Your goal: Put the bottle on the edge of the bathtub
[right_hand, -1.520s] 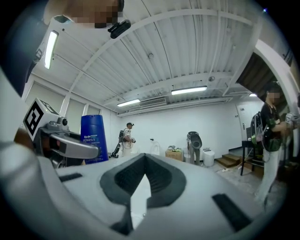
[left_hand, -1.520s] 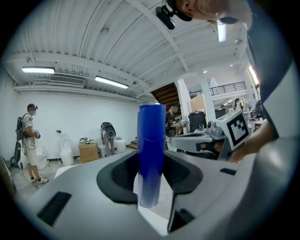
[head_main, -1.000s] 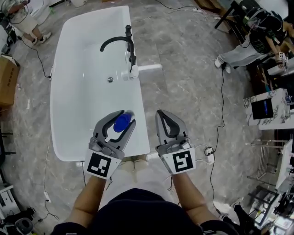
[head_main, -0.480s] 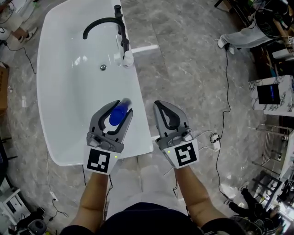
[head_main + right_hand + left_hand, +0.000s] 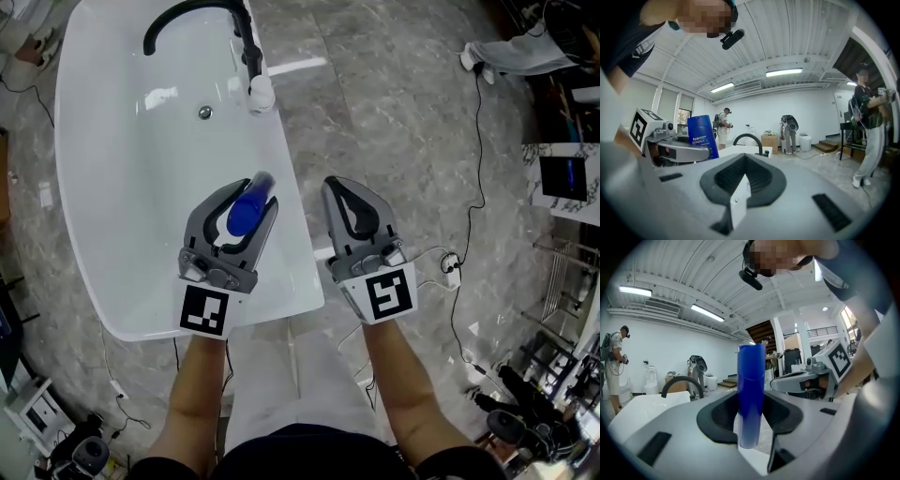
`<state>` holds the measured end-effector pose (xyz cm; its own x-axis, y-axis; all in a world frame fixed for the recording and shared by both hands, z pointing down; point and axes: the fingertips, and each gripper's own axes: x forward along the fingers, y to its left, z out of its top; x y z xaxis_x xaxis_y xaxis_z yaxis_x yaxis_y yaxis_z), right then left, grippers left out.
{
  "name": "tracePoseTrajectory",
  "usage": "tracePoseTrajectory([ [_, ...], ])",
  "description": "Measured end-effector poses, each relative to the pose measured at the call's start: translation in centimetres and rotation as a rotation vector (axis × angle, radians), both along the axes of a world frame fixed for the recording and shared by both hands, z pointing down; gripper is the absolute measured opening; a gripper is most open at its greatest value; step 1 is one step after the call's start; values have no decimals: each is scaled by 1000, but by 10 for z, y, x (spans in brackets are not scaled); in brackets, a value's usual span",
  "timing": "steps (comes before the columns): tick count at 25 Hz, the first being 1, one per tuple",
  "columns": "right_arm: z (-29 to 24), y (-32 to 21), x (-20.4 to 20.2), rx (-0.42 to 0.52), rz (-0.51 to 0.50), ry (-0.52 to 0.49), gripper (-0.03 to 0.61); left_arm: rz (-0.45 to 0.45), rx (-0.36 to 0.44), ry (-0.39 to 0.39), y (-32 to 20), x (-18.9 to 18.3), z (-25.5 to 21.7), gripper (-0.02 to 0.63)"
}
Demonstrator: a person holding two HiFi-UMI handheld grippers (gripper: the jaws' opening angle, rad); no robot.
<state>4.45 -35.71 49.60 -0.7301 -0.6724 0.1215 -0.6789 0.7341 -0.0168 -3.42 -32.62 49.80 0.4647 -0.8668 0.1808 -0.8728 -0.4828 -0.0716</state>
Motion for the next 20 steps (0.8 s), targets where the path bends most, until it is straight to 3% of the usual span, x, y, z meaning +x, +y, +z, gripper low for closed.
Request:
tracePoseTrajectory([
  [12, 45, -26, -14, -46, -1, 25, 2, 65, -22, -56, -44, -3, 59, 153],
  [20, 70, -39, -19, -61, -14, 51, 2, 109, -51, -32, -69, 3, 100, 153],
])
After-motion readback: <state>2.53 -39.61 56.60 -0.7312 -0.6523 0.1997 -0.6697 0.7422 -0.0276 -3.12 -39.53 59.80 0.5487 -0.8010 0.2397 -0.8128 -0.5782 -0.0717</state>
